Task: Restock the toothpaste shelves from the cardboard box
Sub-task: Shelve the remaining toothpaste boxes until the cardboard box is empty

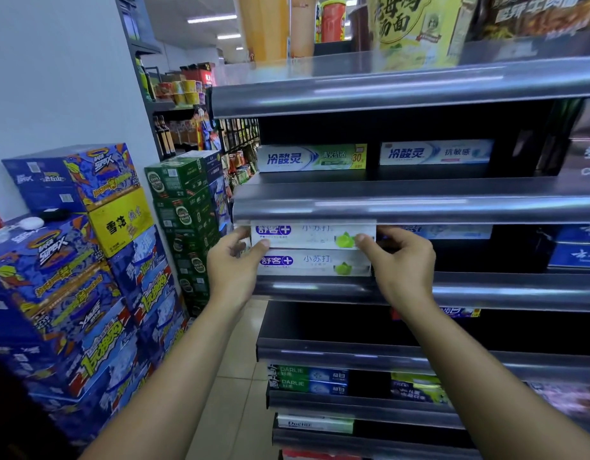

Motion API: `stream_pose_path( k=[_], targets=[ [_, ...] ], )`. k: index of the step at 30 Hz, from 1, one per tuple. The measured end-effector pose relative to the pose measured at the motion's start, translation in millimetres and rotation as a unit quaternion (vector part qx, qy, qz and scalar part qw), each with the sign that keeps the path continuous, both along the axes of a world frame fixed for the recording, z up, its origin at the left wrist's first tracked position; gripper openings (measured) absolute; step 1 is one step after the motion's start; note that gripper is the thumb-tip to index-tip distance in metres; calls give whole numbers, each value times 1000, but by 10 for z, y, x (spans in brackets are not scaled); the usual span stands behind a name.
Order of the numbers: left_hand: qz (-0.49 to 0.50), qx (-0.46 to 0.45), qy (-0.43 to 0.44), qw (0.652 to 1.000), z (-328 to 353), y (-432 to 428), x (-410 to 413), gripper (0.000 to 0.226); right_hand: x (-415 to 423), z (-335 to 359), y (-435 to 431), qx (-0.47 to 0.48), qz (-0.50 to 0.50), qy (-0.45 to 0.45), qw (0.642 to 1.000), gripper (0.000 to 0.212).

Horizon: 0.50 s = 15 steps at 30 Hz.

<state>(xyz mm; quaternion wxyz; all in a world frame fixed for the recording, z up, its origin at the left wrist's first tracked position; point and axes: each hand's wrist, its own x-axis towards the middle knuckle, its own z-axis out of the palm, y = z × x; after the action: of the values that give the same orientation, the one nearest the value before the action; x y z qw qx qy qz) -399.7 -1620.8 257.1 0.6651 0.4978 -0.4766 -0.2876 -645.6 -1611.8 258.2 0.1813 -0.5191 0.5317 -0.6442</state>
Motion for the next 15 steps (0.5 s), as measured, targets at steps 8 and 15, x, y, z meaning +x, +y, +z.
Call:
stream_pose_path(
  k=[8, 15],
  targets=[
    [24, 0, -20, 1000, -177, -13, 83, 29, -55, -69, 11, 48, 8, 64, 997, 35],
    [49, 40, -43, 997, -116, -123, 124, 31, -15, 59, -86, 96, -29, 68, 993, 30]
  ],
)
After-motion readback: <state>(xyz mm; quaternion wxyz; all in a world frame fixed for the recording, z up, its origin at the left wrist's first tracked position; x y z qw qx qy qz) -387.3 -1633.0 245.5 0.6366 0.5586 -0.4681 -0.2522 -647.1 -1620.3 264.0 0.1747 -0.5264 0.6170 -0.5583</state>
